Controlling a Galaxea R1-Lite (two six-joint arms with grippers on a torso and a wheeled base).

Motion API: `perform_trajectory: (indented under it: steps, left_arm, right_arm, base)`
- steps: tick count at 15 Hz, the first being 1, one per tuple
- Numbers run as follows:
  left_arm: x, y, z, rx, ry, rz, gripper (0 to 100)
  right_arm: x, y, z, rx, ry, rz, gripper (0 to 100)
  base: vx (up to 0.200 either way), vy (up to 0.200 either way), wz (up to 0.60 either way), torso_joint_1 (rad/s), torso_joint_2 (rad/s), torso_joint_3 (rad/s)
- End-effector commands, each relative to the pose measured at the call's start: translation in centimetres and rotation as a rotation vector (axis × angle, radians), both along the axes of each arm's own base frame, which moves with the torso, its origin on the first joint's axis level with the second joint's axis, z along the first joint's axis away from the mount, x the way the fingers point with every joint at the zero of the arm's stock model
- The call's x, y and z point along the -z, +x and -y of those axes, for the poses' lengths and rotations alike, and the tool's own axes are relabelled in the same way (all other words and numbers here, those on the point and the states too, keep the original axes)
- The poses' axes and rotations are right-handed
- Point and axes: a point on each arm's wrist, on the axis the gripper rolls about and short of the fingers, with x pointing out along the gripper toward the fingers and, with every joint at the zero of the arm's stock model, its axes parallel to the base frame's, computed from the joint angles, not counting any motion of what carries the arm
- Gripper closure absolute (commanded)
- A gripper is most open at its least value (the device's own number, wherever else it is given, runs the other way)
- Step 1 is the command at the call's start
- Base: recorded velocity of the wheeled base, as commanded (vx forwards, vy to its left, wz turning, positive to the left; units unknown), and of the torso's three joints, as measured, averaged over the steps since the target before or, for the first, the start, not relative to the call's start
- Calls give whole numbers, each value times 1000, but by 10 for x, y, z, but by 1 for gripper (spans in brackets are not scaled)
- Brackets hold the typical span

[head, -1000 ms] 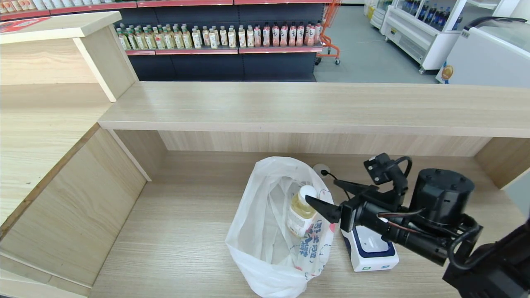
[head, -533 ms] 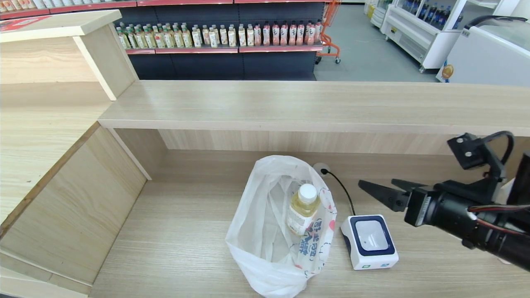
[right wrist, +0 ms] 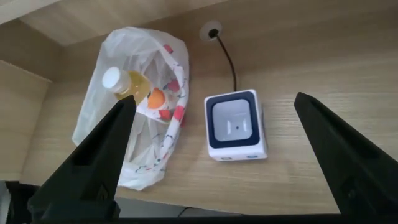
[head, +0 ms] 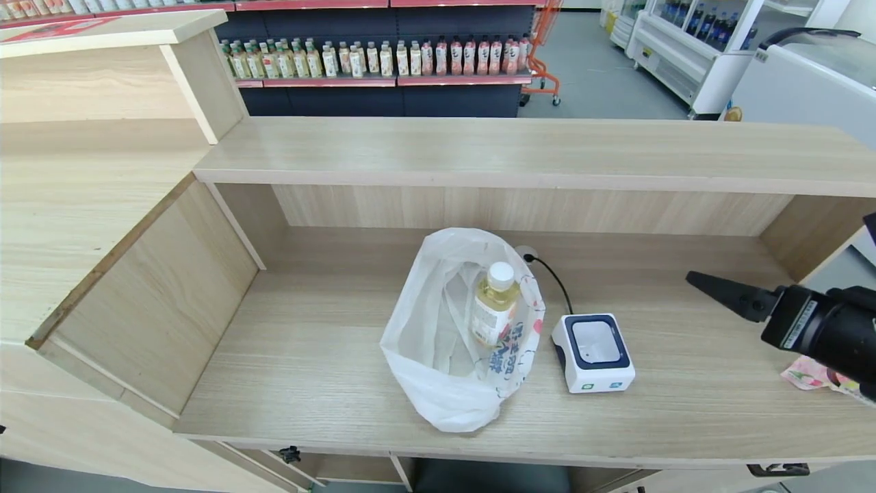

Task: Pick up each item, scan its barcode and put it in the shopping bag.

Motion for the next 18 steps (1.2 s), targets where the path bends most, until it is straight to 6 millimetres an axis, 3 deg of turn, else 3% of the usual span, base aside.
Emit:
perform_trajectory:
  steps: [1,4,18]
  left_arm:
    - [0,0,0,-1,1,0,0]
    - [0,0,0,-1,2,0,0]
    - [0,0,0,-2,-4,0,0]
  right_arm:
    - [3,12,16,96,-2,-25,0]
    - [8,10,24,144,27,-78,0]
    - [13,-15,21,150,86,-200,0]
  base:
    - [0,-200,0,12,2,2]
    - [0,-200,0,4,4,1]
    - [0,-200,0,1,3,2]
